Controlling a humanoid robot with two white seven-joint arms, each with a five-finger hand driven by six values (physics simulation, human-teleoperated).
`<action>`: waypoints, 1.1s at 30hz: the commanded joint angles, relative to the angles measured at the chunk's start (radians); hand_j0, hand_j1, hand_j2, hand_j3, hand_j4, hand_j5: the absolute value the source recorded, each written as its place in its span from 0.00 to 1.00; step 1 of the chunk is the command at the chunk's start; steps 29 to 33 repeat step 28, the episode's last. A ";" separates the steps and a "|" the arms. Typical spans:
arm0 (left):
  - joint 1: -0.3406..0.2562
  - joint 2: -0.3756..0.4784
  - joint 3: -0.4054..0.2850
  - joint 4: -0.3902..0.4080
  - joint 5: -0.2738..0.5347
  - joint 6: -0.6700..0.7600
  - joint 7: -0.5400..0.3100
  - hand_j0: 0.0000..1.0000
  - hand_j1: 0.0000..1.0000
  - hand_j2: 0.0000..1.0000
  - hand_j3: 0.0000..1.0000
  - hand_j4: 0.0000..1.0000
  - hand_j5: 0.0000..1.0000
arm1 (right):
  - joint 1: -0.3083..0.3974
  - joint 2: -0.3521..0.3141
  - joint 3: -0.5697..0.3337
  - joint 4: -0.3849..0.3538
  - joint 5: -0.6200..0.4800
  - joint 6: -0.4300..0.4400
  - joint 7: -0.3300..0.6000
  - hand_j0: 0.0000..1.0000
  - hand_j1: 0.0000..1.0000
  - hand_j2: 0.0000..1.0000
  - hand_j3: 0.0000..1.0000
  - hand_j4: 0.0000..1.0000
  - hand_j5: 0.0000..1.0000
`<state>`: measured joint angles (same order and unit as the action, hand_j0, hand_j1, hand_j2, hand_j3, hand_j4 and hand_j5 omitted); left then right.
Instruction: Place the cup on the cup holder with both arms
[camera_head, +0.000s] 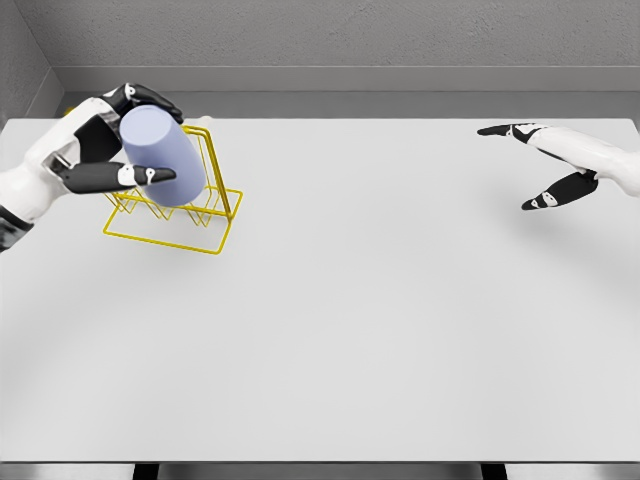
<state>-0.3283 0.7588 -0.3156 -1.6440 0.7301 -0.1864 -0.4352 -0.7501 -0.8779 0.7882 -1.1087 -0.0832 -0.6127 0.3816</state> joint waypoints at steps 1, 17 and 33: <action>0.000 0.007 0.000 0.000 0.006 -0.001 -0.002 0.52 0.52 0.52 0.52 0.52 0.52 | 0.000 -0.001 -0.001 0.000 -0.007 0.002 0.000 1.00 1.00 1.00 1.00 1.00 1.00; -0.002 0.022 0.015 -0.045 -0.014 -0.042 -0.176 1.00 1.00 1.00 1.00 1.00 1.00 | 0.000 0.000 -0.001 0.000 -0.007 0.002 0.000 1.00 1.00 1.00 1.00 1.00 1.00; 0.121 0.159 -0.010 -0.111 -0.077 -0.389 -0.176 1.00 1.00 1.00 1.00 1.00 1.00 | 0.000 0.000 -0.001 0.000 -0.007 0.002 0.000 1.00 1.00 1.00 1.00 1.00 1.00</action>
